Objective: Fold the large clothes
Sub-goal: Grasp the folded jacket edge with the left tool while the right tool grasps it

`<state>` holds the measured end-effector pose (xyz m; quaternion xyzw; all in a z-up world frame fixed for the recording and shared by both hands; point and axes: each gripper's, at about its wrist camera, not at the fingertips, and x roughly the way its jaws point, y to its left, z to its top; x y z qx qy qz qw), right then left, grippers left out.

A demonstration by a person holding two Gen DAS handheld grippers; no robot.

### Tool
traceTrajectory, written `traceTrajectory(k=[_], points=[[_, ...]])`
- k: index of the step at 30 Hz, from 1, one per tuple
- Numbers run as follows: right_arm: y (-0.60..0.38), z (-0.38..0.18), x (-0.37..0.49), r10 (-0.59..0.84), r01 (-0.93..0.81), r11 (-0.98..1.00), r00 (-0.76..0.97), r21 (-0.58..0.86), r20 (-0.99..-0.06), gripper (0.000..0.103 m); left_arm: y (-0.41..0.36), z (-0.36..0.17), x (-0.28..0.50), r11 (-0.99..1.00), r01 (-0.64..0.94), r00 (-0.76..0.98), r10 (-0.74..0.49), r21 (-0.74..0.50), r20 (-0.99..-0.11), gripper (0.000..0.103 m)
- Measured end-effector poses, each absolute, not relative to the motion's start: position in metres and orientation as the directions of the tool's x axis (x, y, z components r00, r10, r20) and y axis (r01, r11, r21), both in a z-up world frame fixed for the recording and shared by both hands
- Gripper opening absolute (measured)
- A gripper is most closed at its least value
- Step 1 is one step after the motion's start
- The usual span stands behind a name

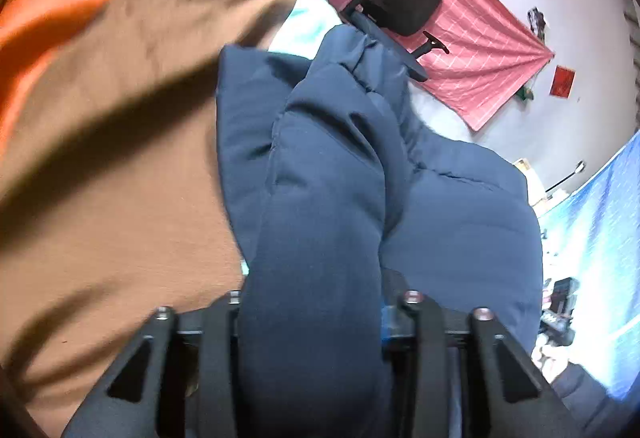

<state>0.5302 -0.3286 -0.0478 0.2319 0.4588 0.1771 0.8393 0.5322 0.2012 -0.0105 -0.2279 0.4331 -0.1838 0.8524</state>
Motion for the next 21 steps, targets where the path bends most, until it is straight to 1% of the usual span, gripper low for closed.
traceTrajectory(k=[2,4,5,7,9,15,20,21], points=[[-0.325,-0.045,0.529,0.491,-0.083,0.843,0.522,0.532,-0.697,0.037,0.194,0.003,0.52,0.86,0.103,0.587,-0.458,-0.499,-0.668,0.02],[-0.321,-0.038,0.526,0.465,-0.083,0.86,0.531,0.503,-0.709,0.03,0.181,0.012,0.507,0.887,0.089,0.608,-0.408,-0.452,-0.681,0.016],[-0.319,-0.035,0.524,0.455,-0.083,0.867,0.536,0.492,-0.711,0.028,0.174,0.016,0.502,0.894,0.09,0.617,-0.397,-0.44,-0.68,0.014],[-0.315,-0.027,0.52,0.438,-0.076,0.874,0.548,0.479,-0.712,0.021,0.163,0.034,0.49,0.908,0.104,0.643,-0.373,-0.406,-0.669,0.013],[-0.314,-0.014,0.514,0.429,-0.074,0.877,0.566,0.475,-0.704,0.018,0.151,0.05,0.478,0.918,0.134,0.658,-0.364,-0.374,-0.659,0.013],[-0.313,0.028,0.494,0.458,-0.117,0.861,0.599,0.494,-0.657,0.016,0.125,0.088,0.436,0.921,0.188,0.682,-0.372,-0.34,-0.63,0.013],[-0.319,0.063,0.463,0.489,-0.158,0.841,0.631,0.517,-0.603,0.016,0.131,0.107,0.395,0.907,0.203,0.694,-0.399,-0.369,-0.6,0.013],[-0.32,0.07,0.456,0.493,-0.171,0.84,0.636,0.515,-0.594,0.016,0.128,0.115,0.397,0.907,0.2,0.692,-0.399,-0.371,-0.601,0.013]])
